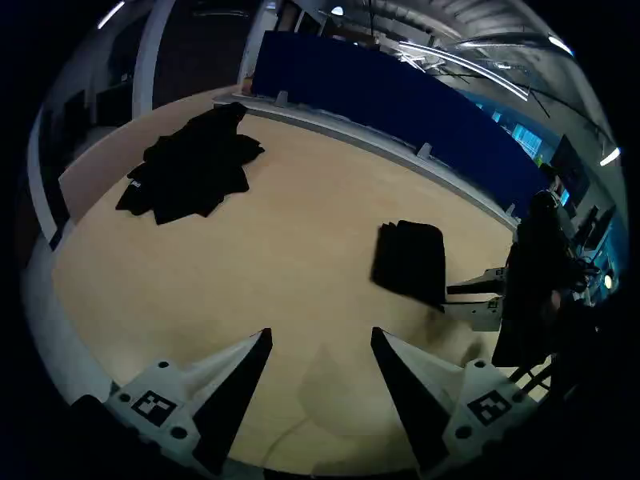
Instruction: Fold towel
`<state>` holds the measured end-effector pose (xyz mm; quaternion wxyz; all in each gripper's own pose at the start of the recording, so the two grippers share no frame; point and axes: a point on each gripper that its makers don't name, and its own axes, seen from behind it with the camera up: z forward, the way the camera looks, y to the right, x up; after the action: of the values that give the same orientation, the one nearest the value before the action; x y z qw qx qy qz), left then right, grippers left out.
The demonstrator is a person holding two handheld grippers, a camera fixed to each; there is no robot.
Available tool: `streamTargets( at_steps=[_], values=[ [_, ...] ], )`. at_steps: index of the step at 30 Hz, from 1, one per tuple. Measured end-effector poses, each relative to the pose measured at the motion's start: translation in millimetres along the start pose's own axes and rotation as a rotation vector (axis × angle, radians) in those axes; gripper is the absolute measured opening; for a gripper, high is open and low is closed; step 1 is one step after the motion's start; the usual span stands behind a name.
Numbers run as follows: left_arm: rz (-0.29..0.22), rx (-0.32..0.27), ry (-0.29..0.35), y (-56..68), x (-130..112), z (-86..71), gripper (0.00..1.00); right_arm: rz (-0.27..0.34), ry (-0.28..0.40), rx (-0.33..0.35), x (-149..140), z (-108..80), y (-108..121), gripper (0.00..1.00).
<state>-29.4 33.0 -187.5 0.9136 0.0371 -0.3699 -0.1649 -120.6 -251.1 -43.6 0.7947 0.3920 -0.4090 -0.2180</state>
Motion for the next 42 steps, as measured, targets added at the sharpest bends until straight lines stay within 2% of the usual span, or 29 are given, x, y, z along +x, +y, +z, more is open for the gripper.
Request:
streamTargets(
  at_steps=[2,4,11,20,27,33,42],
  values=[
    [-0.003,0.001,0.001,-1.0,-1,-0.6,0.92,0.015,0.000,-0.003,-3,2.4,1,0.49],
    [-0.004,0.003,0.001,-1.8,-1,-1.0,0.92,0.028,-0.001,0.002,-5,3.8,-1,0.46],
    [-0.007,0.004,-0.002,-1.9,-3,-1.4,0.92,0.054,0.005,0.006,-8,3.6,-4,0.41],
    [-0.003,0.002,-0.002,0.1,-4,-1.9,0.92,0.068,0.008,-0.001,-6,5.0,-4,0.11],
    [-0.006,0.003,0.000,-0.6,-3,-3.6,0.92,0.079,0.010,-0.037,-4,4.0,5,0.06],
    [-0.004,-0.003,0.004,1.0,1,-3.5,0.92,0.075,0.065,-0.059,19,-15.9,17,0.06],
    [0.015,-0.034,0.025,14.8,18,-1.1,0.92,0.046,0.185,-0.108,79,-69.7,46,0.06]
  ],
)
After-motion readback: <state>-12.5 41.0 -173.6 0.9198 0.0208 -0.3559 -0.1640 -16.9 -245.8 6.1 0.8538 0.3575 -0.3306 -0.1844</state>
